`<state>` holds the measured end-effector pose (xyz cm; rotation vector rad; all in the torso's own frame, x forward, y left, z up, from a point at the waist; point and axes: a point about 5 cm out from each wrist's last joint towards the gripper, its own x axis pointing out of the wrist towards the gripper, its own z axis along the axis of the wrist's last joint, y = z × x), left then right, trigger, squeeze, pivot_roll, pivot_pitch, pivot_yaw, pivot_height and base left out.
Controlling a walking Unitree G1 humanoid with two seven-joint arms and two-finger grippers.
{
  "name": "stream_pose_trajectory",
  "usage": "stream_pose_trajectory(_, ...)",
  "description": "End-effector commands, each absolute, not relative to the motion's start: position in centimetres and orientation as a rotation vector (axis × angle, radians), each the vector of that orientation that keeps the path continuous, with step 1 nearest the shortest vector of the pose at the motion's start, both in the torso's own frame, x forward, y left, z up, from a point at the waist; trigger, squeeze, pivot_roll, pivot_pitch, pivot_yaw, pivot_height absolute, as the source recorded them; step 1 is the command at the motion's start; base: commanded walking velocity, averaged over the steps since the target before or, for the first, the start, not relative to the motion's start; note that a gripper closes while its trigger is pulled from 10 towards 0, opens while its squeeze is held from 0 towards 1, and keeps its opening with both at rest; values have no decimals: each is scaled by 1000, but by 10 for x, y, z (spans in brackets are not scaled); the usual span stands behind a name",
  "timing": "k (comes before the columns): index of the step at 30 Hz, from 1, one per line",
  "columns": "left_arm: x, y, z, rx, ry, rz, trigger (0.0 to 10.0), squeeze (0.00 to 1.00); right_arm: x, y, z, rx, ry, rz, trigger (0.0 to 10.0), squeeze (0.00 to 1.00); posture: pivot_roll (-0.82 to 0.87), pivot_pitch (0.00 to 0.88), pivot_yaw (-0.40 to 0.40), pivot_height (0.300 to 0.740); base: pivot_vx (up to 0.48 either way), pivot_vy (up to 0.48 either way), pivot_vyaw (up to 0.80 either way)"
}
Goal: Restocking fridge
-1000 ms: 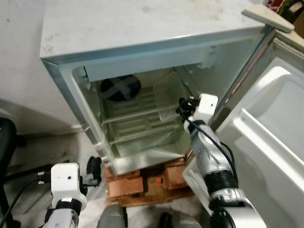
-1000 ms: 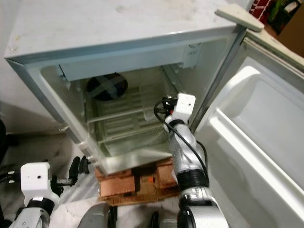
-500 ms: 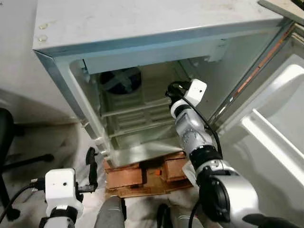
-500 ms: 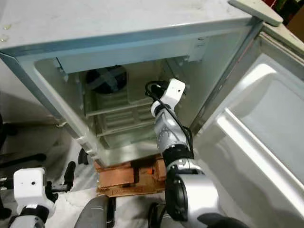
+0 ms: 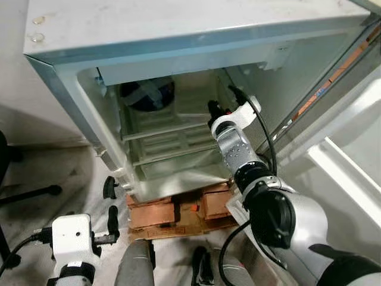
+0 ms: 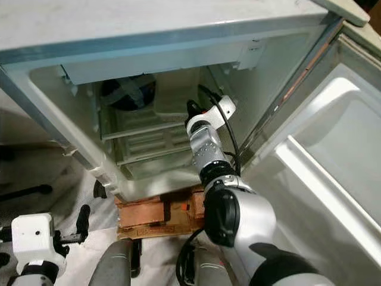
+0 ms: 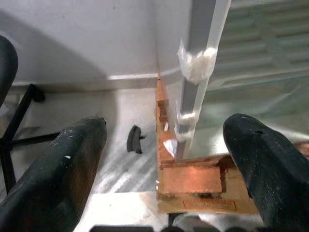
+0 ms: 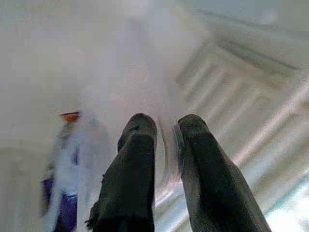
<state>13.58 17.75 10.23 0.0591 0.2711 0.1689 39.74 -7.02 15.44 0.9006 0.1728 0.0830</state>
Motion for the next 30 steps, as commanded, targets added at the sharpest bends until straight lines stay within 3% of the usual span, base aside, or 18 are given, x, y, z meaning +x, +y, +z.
stream_pose_trajectory(1,134,177,98,64,300,177,10000,0,398,-69,157,863,166,124,10000,1000,363,289,-91,740,0,0,0)
stream_pose_trajectory(4,137,176,98,63,294,177,10000,0,399,-75,158,757,142,151,10000,1000,354,282,-92,740,0,0,0)
stream_pose_trajectory(10,147,174,94,57,282,168,10000,0,392,-108,140,366,95,235,10000,1000,316,249,-88,740,0,0,0)
stream_pose_trajectory(16,162,172,93,58,257,140,10000,0,382,-138,122,166,98,240,10000,1000,282,218,-68,740,0,0,0)
stream_pose_trajectory(28,190,171,91,74,208,67,10000,0,352,-130,117,-129,-97,482,10000,1000,171,137,-9,740,0,0,0)
stream_pose_trajectory(30,198,169,93,79,190,66,10000,0,340,-123,115,-113,-124,538,10000,910,164,124,-7,740,0,0,0)
